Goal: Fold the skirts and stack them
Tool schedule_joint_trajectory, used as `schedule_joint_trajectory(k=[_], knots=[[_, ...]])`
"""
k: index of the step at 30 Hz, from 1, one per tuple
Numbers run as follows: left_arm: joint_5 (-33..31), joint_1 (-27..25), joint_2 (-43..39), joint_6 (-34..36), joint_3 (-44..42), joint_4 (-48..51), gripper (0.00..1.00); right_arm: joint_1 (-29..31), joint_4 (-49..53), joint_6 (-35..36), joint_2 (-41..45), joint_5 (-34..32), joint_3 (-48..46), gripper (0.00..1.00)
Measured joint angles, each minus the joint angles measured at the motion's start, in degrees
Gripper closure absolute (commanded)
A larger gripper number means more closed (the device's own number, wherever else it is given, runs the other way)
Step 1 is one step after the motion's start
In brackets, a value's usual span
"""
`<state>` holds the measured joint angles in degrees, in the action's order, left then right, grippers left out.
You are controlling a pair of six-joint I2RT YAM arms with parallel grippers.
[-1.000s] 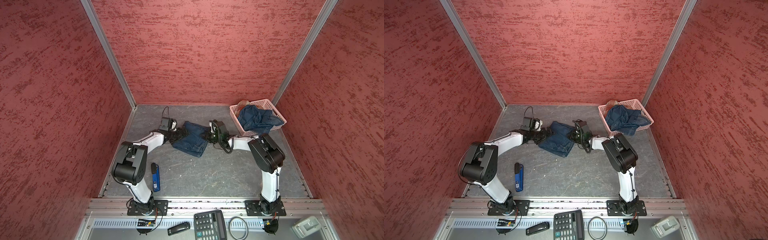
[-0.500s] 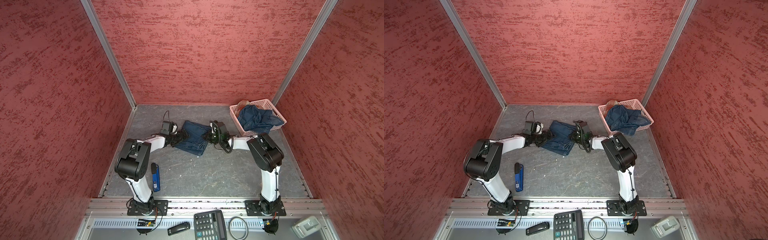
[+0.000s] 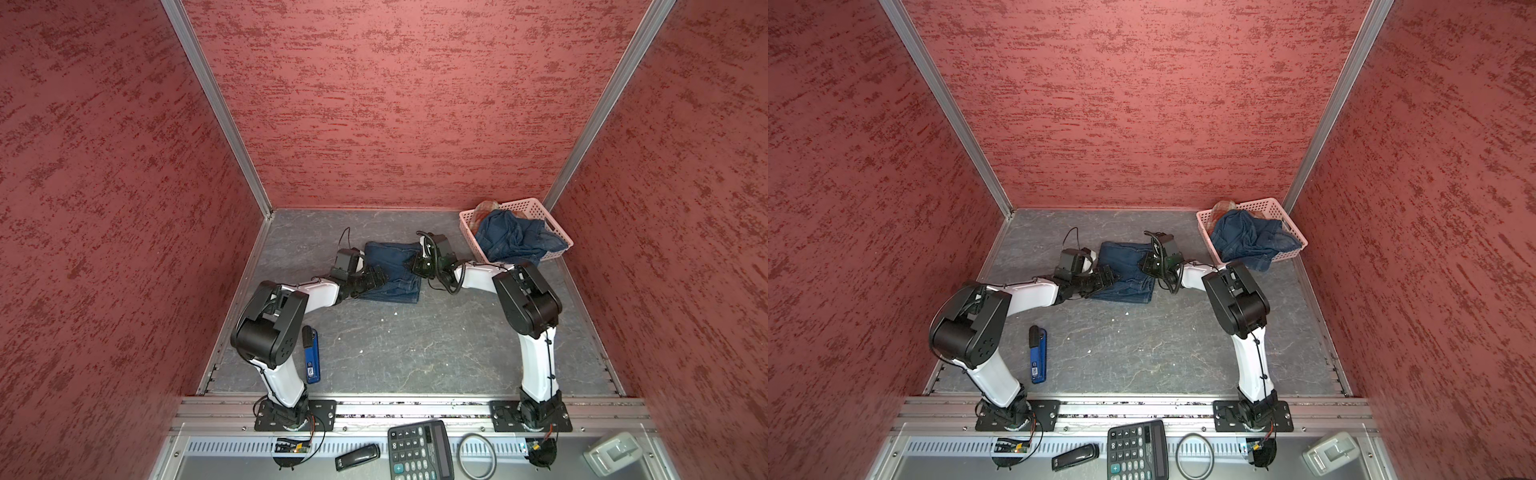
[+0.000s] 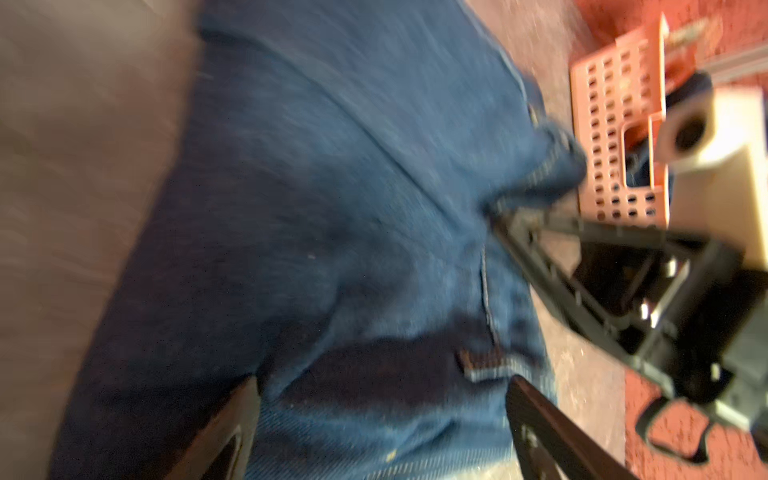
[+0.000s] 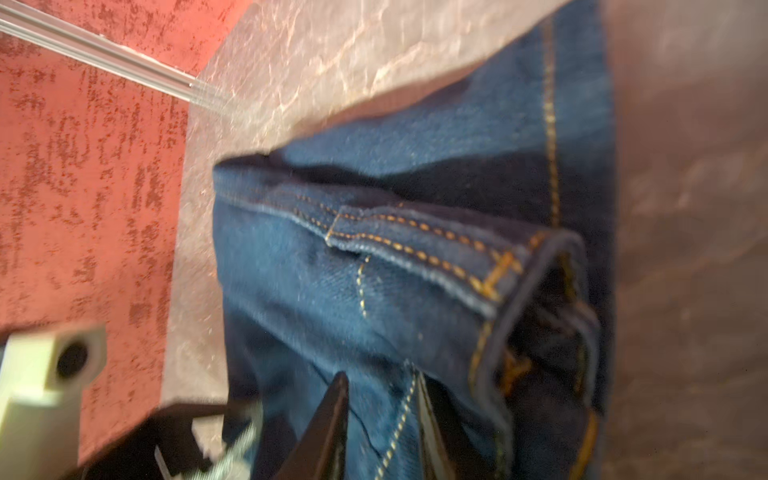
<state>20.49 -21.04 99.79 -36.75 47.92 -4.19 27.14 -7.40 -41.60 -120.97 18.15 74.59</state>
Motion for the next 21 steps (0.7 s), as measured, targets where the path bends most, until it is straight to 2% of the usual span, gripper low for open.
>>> schedule_joint_trajectory(k=[5,10,13,17,21], knots=[[0.02,-2.62,-2.32,-1.31,-2.51,0.02,0.12,0.09,2.86,2.01,-2.45,0.57,4.79,0.59],[0.39,-5.4,-6.67,-2.19,-6.03,0.5,0.1,0.39,4.72,4.13,-2.89,1.86,6.71,0.5],[1.49,-5.62,-11.32,-2.21,-8.31,2.99,0.08,0.5,5.42,5.92,-2.03,2.03,6.51,0.48],[2.56,-3.96,-16.33,-0.7,-7.37,10.73,0.06,0.09,6.95,8.33,1.7,0.24,4.04,0.47],[1.92,1.05,-16.17,2.8,0.24,15.76,0.06,-0.46,8.11,10.16,6.91,-1.79,1.36,0.46]])
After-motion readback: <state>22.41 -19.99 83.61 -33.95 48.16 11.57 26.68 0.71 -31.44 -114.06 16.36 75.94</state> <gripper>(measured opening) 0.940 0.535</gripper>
